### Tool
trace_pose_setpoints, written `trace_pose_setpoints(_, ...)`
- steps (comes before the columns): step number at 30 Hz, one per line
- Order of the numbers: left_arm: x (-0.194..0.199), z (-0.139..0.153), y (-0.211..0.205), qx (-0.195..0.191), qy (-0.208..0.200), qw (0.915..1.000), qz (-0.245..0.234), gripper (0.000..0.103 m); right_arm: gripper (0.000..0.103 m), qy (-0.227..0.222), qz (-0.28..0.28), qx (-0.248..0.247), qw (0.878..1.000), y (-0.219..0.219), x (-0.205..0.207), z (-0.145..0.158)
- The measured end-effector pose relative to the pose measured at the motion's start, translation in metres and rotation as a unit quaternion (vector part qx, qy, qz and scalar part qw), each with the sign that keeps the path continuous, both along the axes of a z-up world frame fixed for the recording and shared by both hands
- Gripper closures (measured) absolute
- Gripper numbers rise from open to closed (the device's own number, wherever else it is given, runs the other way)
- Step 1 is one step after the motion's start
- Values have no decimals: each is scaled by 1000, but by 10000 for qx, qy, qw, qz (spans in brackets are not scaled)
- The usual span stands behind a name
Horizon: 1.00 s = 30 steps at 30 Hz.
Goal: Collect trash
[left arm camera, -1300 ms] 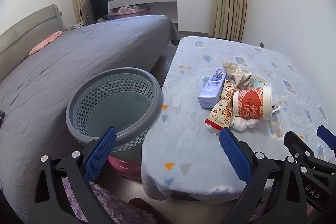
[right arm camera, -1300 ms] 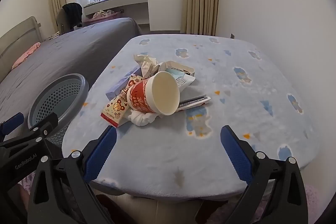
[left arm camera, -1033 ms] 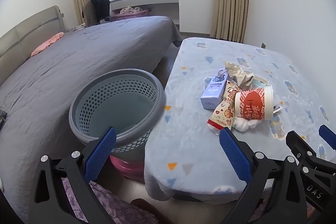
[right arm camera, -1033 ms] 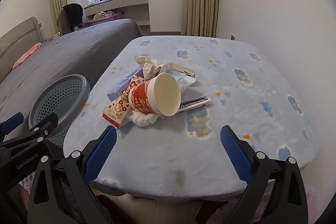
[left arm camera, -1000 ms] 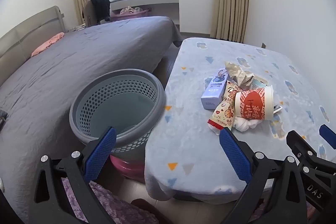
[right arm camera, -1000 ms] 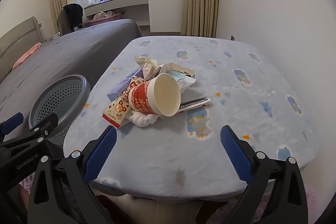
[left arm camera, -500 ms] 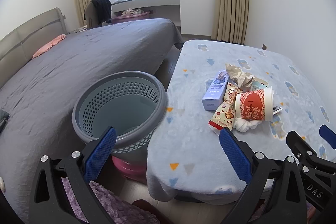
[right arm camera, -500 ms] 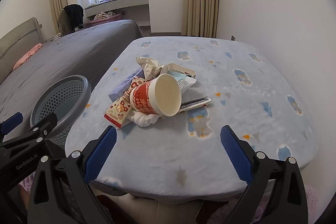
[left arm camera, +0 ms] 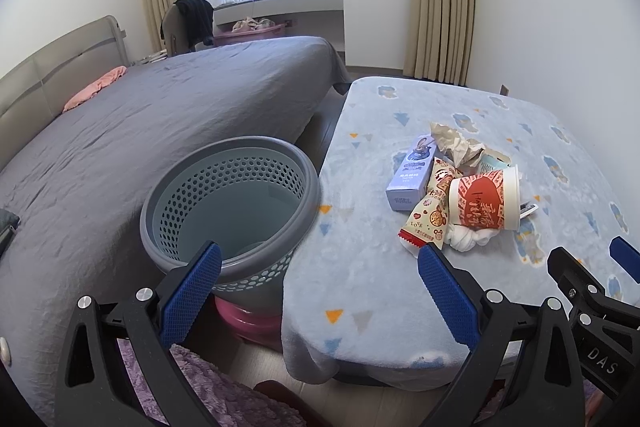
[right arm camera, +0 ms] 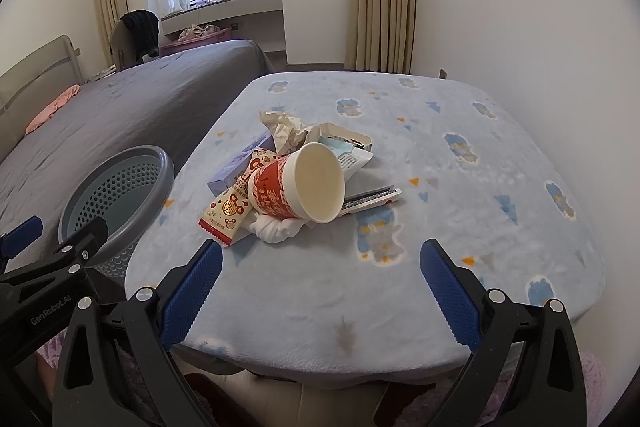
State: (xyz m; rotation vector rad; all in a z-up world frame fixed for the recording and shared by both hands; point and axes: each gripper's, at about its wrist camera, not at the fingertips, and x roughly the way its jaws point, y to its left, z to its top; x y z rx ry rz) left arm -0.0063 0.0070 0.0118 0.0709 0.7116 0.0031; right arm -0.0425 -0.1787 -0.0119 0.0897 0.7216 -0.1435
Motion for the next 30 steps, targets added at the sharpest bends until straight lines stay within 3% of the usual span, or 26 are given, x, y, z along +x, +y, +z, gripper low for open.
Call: trace_pose_setpoints(30,1,-3,5,-15,-10,10000,68,6,8,2,67,-13,10000,3,2,-3)
